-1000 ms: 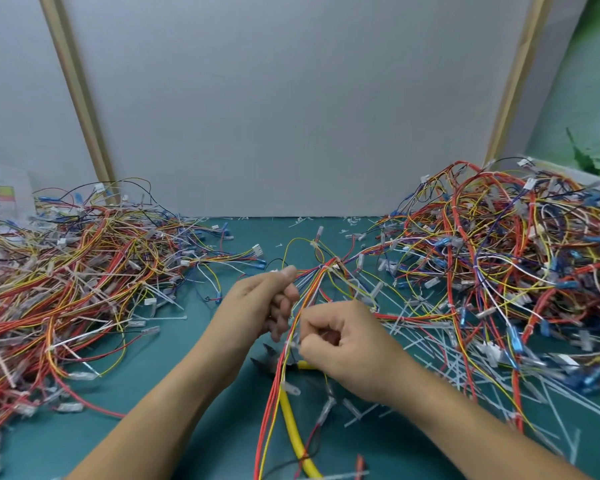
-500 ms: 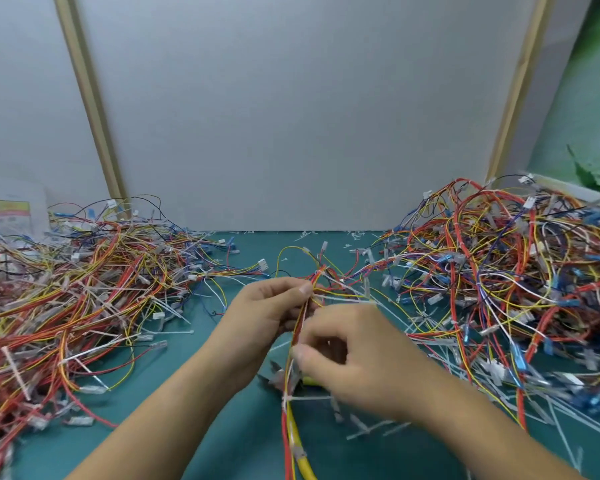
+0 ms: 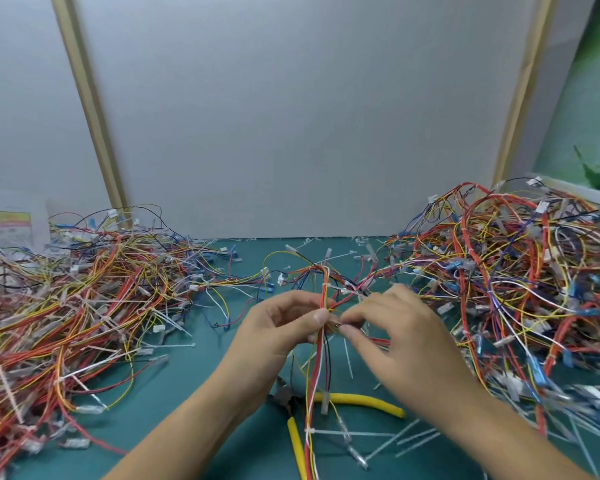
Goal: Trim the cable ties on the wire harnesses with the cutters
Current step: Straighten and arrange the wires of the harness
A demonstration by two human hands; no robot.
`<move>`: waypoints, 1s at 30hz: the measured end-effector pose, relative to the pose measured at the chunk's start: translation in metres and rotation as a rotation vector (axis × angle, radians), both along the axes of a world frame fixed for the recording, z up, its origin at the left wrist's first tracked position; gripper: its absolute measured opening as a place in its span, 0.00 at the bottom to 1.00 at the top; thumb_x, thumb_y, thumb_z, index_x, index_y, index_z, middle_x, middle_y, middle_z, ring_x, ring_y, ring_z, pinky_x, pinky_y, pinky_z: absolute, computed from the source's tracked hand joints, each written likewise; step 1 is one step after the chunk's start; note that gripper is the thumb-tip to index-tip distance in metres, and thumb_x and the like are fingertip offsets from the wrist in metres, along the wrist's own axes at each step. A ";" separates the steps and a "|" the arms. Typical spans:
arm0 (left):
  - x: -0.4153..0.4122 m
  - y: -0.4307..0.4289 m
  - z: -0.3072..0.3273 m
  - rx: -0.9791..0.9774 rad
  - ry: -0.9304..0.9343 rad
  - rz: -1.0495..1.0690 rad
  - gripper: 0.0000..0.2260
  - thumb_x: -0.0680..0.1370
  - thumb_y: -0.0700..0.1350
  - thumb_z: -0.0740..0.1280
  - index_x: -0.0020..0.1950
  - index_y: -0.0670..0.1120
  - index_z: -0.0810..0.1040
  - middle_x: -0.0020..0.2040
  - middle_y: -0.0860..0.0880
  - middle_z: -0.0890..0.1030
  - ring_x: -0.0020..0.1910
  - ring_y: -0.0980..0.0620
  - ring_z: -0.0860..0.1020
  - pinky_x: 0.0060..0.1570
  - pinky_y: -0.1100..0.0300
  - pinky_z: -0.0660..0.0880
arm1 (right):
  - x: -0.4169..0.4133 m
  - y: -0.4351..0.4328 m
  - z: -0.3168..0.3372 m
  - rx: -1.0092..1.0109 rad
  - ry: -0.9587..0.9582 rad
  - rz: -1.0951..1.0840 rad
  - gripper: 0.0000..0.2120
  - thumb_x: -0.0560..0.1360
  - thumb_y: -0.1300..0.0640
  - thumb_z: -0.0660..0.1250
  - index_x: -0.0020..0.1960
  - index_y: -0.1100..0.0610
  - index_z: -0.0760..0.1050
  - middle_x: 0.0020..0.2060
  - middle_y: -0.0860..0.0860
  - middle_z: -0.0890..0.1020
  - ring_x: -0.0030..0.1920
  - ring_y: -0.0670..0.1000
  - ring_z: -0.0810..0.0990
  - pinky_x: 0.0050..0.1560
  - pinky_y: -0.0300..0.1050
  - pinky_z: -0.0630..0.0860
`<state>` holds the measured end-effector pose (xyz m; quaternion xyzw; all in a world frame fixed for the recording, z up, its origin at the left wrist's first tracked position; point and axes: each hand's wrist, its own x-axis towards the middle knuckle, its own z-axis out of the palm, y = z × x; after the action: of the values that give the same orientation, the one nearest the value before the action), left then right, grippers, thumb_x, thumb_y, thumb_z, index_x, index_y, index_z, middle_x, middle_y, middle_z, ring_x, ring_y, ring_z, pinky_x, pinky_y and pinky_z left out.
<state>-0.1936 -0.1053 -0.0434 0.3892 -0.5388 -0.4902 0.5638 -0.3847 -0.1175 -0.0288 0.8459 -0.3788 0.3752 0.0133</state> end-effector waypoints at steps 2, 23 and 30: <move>0.000 0.000 0.001 -0.003 -0.001 -0.016 0.07 0.71 0.45 0.74 0.48 0.48 0.85 0.47 0.43 0.85 0.46 0.50 0.81 0.47 0.61 0.76 | -0.001 0.001 -0.001 0.191 -0.107 0.051 0.04 0.75 0.47 0.67 0.43 0.45 0.78 0.36 0.42 0.80 0.43 0.45 0.76 0.44 0.43 0.74; -0.016 0.005 0.000 0.034 -0.034 -0.038 0.11 0.66 0.37 0.72 0.47 0.38 0.81 0.43 0.37 0.80 0.44 0.44 0.77 0.50 0.55 0.74 | 0.018 0.007 -0.010 0.663 -0.684 0.305 0.07 0.65 0.60 0.68 0.30 0.56 0.72 0.18 0.44 0.63 0.21 0.40 0.57 0.23 0.32 0.56; -0.015 0.006 0.004 0.008 -0.057 -0.012 0.09 0.65 0.36 0.72 0.45 0.42 0.82 0.42 0.39 0.80 0.42 0.46 0.78 0.48 0.59 0.76 | 0.016 0.005 -0.009 0.589 -0.653 0.282 0.12 0.61 0.51 0.68 0.33 0.60 0.71 0.20 0.43 0.61 0.23 0.43 0.56 0.23 0.34 0.55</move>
<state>-0.2083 -0.0996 -0.0395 0.4019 -0.5549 -0.4846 0.5438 -0.3691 -0.1122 -0.0378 0.6944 -0.3346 0.4967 -0.3989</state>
